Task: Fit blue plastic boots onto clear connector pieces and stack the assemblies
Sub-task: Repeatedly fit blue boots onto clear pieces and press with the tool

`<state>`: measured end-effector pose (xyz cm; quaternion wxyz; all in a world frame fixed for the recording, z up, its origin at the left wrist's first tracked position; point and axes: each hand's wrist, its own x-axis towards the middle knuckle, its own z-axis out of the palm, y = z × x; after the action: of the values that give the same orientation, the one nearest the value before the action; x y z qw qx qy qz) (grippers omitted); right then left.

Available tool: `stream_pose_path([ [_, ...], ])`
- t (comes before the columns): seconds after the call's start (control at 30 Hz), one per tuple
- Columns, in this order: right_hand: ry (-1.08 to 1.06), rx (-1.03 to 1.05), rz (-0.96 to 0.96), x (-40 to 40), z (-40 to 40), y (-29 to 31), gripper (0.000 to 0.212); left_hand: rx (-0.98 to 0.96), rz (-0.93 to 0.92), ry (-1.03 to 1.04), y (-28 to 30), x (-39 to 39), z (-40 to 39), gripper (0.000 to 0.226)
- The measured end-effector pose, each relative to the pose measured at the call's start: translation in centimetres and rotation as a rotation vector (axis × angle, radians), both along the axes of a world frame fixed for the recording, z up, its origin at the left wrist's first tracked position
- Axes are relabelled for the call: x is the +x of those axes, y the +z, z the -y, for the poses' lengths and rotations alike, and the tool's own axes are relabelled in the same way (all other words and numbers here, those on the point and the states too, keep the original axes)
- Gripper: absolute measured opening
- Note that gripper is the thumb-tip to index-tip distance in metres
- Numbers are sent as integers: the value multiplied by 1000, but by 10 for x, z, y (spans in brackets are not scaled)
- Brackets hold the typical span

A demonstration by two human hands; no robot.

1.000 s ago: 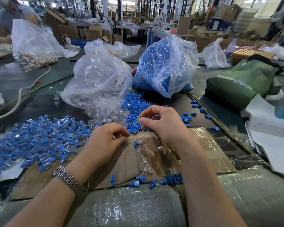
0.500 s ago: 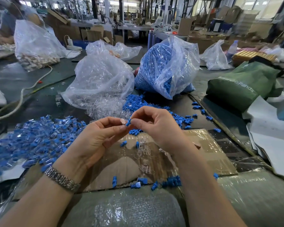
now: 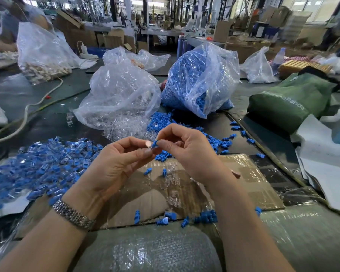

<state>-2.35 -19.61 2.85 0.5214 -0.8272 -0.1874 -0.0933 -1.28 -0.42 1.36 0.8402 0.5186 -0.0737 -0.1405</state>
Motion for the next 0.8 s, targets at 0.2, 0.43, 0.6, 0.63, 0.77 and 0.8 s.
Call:
stream_pose_path([
  [0.2,-15,-102,89,2,-1,-4,6,83,71,14,0,-2,0,16],
  [0.43,-14,-154,94,1,-2,-6,7,174,87,23,-1,-2,0,20],
  [0.6,-9,-160,70,-1,-3,-5,5,185,103,38,-2,-3,-1,20],
  [0.63,-14,-145,64,-1,-3,-5,5,176,102,36,-2,-3,-1,21],
  [0.77,-25,-180,61,-4,-4,-3,5,193,120,55,-2,-3,-1,21],
  [0.8,-27,-202,53,-4,-5,-2,5,213,129,57,-2,-3,-1,21],
])
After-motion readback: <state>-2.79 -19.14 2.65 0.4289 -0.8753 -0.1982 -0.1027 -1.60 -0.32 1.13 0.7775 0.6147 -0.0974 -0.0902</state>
